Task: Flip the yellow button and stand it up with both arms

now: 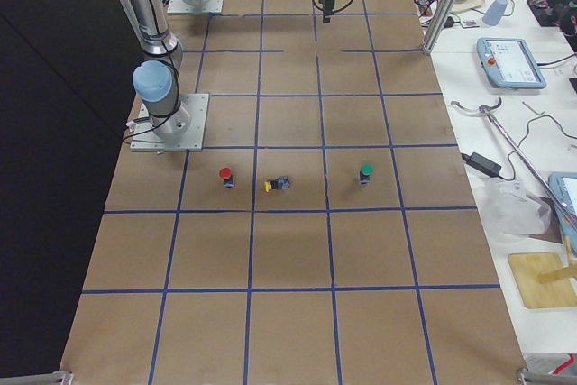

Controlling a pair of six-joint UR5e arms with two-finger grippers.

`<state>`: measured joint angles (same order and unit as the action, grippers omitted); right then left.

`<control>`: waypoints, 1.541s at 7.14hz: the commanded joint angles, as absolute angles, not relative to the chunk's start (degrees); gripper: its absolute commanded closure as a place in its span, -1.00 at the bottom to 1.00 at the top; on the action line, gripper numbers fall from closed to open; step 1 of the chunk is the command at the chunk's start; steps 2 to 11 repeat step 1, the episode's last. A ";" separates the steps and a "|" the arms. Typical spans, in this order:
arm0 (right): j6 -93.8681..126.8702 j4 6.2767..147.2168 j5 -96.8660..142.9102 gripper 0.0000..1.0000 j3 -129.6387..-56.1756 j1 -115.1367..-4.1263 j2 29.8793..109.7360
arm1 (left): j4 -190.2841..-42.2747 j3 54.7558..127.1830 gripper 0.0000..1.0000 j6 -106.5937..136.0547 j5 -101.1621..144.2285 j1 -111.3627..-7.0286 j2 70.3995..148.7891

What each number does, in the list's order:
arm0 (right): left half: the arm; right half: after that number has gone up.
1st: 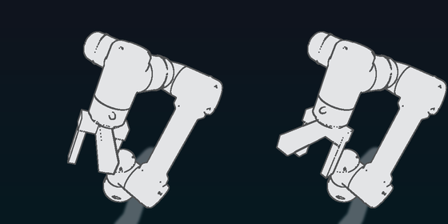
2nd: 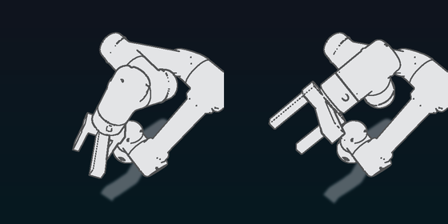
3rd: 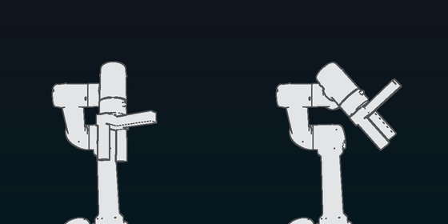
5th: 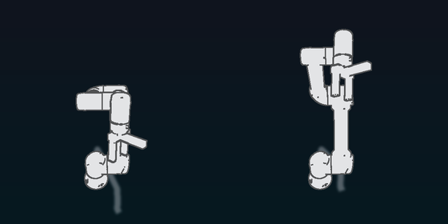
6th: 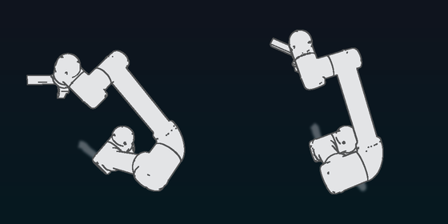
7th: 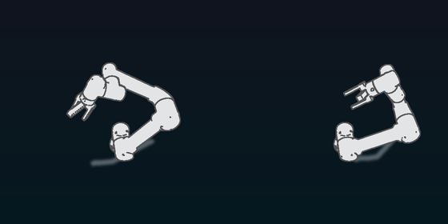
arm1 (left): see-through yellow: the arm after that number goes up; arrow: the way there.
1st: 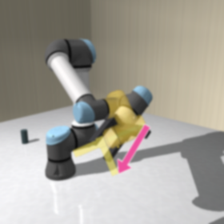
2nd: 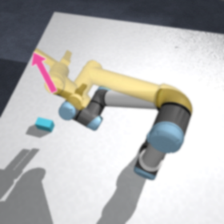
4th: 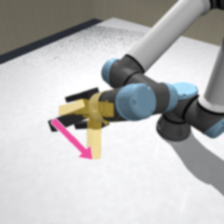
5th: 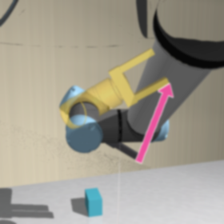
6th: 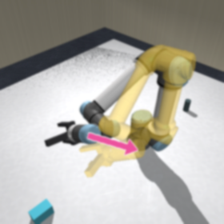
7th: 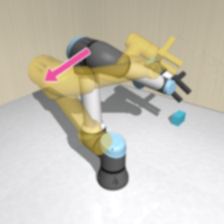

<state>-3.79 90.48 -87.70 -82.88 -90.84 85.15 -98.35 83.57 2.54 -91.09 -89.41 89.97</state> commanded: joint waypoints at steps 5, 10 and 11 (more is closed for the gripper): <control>-3.78 90.35 -87.54 -1.00 -82.88 -90.79 85.17 | -98.35 83.50 -1.00 2.55 -91.14 -89.47 89.83; -3.78 90.35 -87.54 -1.00 -82.88 -90.79 85.17 | -98.35 83.50 -1.00 2.55 -91.14 -89.47 89.83; -3.78 90.35 -87.54 -1.00 -82.88 -90.79 85.17 | -98.35 83.50 -1.00 2.55 -91.14 -89.47 89.83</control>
